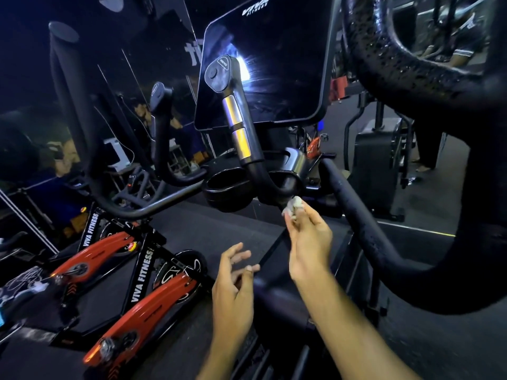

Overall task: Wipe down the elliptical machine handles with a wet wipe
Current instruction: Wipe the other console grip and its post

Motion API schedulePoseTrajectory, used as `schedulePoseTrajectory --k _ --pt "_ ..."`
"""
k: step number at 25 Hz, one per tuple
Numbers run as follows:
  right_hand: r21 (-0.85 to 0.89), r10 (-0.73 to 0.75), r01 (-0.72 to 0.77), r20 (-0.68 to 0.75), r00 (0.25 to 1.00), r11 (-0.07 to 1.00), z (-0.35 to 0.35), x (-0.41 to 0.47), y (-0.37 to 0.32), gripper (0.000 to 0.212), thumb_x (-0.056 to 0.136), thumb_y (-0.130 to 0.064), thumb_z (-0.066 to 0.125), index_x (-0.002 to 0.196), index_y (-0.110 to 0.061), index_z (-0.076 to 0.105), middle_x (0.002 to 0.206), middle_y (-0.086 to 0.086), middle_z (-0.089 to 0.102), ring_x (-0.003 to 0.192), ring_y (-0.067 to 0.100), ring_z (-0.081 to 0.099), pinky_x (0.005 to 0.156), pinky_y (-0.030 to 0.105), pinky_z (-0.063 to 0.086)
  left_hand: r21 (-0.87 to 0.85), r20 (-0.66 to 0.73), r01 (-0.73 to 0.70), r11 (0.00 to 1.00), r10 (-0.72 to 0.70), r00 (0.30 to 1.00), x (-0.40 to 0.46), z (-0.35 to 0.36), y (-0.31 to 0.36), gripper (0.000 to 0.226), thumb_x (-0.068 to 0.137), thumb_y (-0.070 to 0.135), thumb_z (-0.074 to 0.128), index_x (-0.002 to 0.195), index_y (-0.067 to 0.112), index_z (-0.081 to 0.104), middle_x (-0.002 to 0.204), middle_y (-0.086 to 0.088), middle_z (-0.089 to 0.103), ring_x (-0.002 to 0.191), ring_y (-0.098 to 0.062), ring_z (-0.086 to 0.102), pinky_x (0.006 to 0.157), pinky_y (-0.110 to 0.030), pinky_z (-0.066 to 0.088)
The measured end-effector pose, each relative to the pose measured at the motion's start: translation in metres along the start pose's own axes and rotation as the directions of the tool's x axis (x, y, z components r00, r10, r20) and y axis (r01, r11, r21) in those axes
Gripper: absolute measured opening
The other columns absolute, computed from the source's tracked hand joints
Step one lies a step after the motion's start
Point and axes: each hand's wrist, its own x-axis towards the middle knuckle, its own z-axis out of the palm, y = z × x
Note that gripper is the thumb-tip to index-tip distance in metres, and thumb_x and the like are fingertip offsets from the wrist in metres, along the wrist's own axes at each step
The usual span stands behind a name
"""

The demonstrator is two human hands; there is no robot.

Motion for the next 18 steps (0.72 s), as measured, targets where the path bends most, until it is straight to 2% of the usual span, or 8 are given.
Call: schedulePoseTrajectory --k 3,5,8,10,12,14,16,18 --pt "0.242 0.303 -0.308 0.061 0.951 0.92 0.023 0.028 -0.024 0.013 0.096 -0.01 0.05 0.088 -0.008 0.06 0.083 0.009 0.057 0.072 0.015 0.06 0.075 0.025 0.058 0.008 -0.008 0.035 0.999 -0.035 0.999 -0.003 -0.004 -0.005 0.047 0.104 -0.001 0.052 0.13 0.038 0.055 0.125 0.012 0.067 0.103 -0.008 0.074 0.089 -0.024 0.053" --pt "0.412 0.41 -0.422 0.123 0.904 0.808 0.04 0.021 -0.042 0.022 0.094 -0.013 0.045 0.105 0.001 0.058 0.099 0.018 0.062 0.094 0.03 0.065 0.099 0.036 0.055 -0.014 -0.029 0.06 0.998 -0.061 0.998 -0.006 -0.011 -0.009 0.046 0.104 -0.001 0.052 0.129 0.038 0.056 0.124 0.011 0.068 0.102 -0.01 0.075 0.092 -0.029 0.053" --pt "0.391 0.389 -0.435 0.195 0.9 0.811 0.042 -0.007 -0.051 0.032 0.09 -0.013 0.044 0.12 -0.005 0.055 0.12 0.016 0.063 0.116 0.029 0.061 0.115 0.04 0.04 -0.044 -0.078 0.08 0.996 -0.083 0.993 -0.007 -0.023 -0.016 0.045 0.104 -0.001 0.053 0.126 0.038 0.058 0.123 0.008 0.069 0.101 -0.012 0.076 0.094 -0.034 0.054" --pt "0.36 0.421 -0.475 0.221 0.88 0.803 0.041 -0.002 -0.057 0.045 0.093 -0.02 0.041 0.131 0.0 0.055 0.123 0.018 0.066 0.112 0.032 0.065 0.11 0.041 0.044 -0.019 -0.092 0.083 0.996 -0.085 0.992 -0.006 -0.027 -0.019 0.049 0.103 -0.005 0.052 0.126 0.038 0.057 0.124 0.004 0.069 0.1 -0.011 0.076 0.092 -0.031 0.054" --pt "0.363 0.452 -0.477 0.156 0.878 0.801 0.044 0.018 -0.062 0.054 0.097 -0.027 0.038 0.139 0.007 0.047 0.111 0.023 0.066 0.088 0.037 0.07 0.097 0.043 0.053 0.016 -0.09 0.059 0.998 -0.057 0.994 -0.006 -0.028 -0.017 0.053 0.099 -0.01 0.049 0.127 0.034 0.057 0.124 0.003 0.068 0.1 -0.011 0.075 0.091 -0.028 0.054" --pt "0.4 0.44 -0.449 0.118 0.89 0.799 0.046 0.029 -0.06 0.05 0.097 -0.024 0.04 0.136 0.005 0.049 0.097 0.02 0.061 0.078 0.034 0.062 0.097 0.042 0.052 0.019 -0.067 0.016 1.0 -0.014 0.998 -0.004 -0.027 -0.009 0.056 0.098 -0.013 0.047 0.13 0.032 0.057 0.125 0.006 0.068 0.103 -0.01 0.074 0.094 -0.03 0.054" --pt "0.378 0.401 -0.409 0.102 0.91 0.831 0.044 0.025 -0.05 0.027 0.089 -0.011 0.042 0.109 -0.008 0.06 0.085 0.014 0.052 0.072 0.027 0.055 0.087 0.036 0.052 0.015 -0.034 -0.021 1.0 0.021 0.999 0.003 -0.025 -0.002 0.058 0.098 -0.013 0.047 0.134 0.031 0.058 0.127 0.011 0.069 0.11 -0.007 0.071 0.098 -0.029 0.054" --pt "0.306 0.312 -0.323 0.086 0.946 0.895 0.04 0.013 -0.042 0.021 0.083 0.005 0.039 0.08 -0.013 0.05 0.078 0.009 0.045 0.068 0.02 0.047 0.071 0.027 0.046 -0.006 -0.005 -0.054 0.999 0.053 0.999 0.01 -0.023 0.007 0.058 0.1 -0.012 0.048 0.14 0.028 0.058 0.129 0.015 0.069 0.118 -0.004 0.068 0.103 -0.024 0.052"
